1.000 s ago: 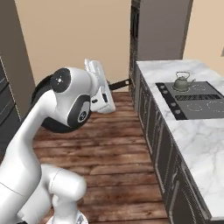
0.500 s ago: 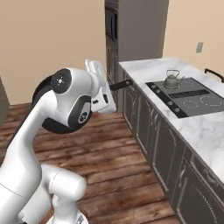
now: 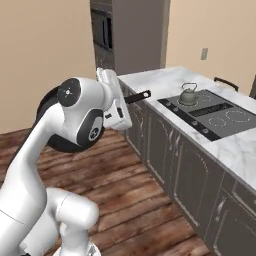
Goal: Pick the pan from the cabinet and place it on the stove. Then turn on the stove burner for the pan.
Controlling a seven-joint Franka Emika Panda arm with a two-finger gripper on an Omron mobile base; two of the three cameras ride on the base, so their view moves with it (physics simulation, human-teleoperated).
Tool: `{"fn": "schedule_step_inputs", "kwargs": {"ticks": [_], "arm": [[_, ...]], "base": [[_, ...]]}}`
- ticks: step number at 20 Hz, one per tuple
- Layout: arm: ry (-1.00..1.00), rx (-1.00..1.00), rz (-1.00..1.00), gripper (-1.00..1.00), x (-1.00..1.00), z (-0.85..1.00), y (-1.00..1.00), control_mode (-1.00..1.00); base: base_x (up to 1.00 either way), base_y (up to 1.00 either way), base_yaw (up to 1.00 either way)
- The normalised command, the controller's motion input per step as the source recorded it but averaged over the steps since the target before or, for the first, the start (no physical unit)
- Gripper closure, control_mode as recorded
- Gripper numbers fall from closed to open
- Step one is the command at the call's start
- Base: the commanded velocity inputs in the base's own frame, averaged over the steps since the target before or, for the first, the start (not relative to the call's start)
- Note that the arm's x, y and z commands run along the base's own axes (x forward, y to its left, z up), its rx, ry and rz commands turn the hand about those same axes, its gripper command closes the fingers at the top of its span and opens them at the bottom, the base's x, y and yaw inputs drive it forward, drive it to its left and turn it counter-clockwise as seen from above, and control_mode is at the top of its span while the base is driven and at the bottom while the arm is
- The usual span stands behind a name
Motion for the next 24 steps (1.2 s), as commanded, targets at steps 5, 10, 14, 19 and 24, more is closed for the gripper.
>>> {"fn": "schedule_step_inputs", "kwargs": {"ticks": [5,10,14,19,24], "arm": [[0.00,0.00,0.00,1.00,0.00,0.00,0.00,1.00],[0.00,0.00,0.00,1.00,0.00,0.00,0.00,1.00],[0.00,0.00,0.00,1.00,0.00,0.00,0.00,1.00],[0.00,0.00,0.00,1.00,0.00,0.00,0.00,1.00],[0.00,0.00,0.00,1.00,0.00,0.00,0.00,1.00]], "base": [[0.49,0.66,-0.36],[0.48,0.53,-0.34],[0.49,0.34,-0.33],[0.52,0.22,-0.32],[0.54,0.21,-0.32]]}}
